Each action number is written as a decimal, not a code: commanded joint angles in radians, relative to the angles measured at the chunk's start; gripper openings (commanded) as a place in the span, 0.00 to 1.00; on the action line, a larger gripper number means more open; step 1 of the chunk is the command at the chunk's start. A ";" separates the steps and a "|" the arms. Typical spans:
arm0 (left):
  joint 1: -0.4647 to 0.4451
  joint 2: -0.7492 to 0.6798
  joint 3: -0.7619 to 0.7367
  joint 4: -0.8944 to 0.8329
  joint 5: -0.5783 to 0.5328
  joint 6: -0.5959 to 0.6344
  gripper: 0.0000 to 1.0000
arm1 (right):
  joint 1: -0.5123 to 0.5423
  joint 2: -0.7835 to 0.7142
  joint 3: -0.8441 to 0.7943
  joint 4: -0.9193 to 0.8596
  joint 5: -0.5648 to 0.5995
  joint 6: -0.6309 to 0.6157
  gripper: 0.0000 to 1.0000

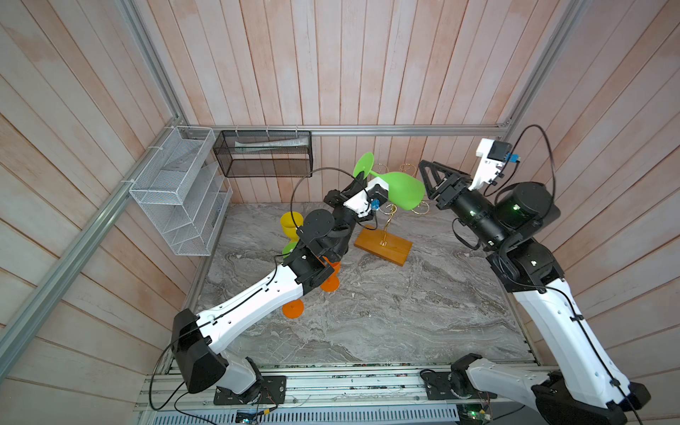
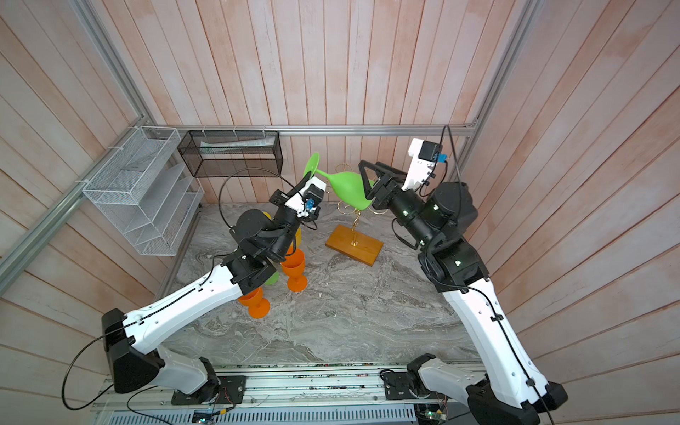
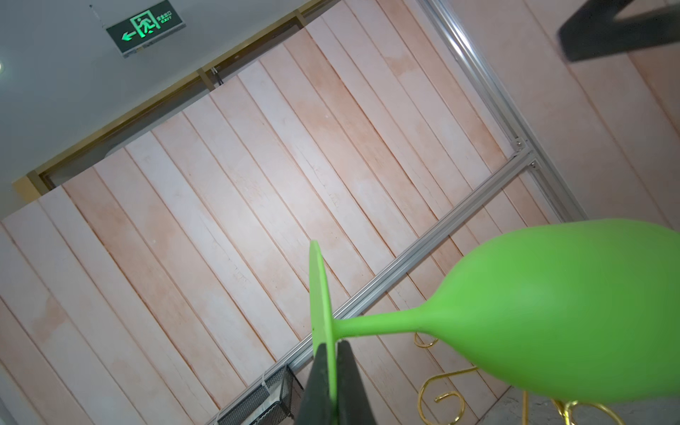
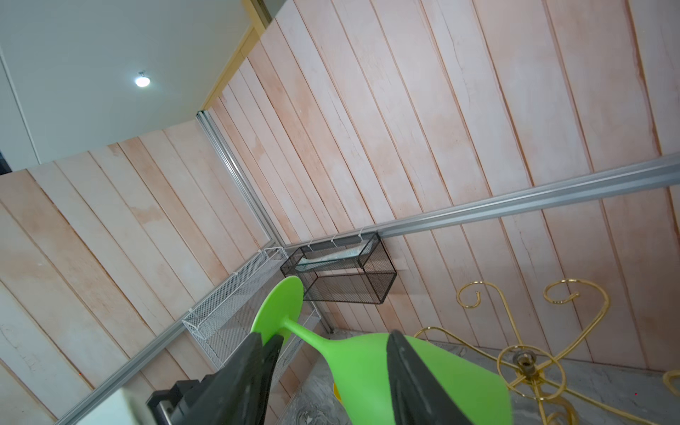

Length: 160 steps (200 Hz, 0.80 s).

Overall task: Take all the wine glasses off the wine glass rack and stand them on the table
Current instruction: 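Close the left gripper on the glass's foot and regrasp its bowl with the right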

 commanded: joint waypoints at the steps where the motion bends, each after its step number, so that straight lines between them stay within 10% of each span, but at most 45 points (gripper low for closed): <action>1: 0.053 -0.071 0.054 -0.223 -0.001 -0.328 0.00 | -0.004 -0.014 -0.010 0.016 -0.044 -0.102 0.56; 73: 0.387 -0.185 0.111 -0.667 0.469 -1.004 0.00 | -0.003 -0.033 -0.096 0.031 -0.312 -0.177 0.54; 160: 0.459 -0.212 0.018 -0.643 0.653 -1.134 0.00 | 0.102 0.098 -0.068 0.077 -0.409 -0.238 0.51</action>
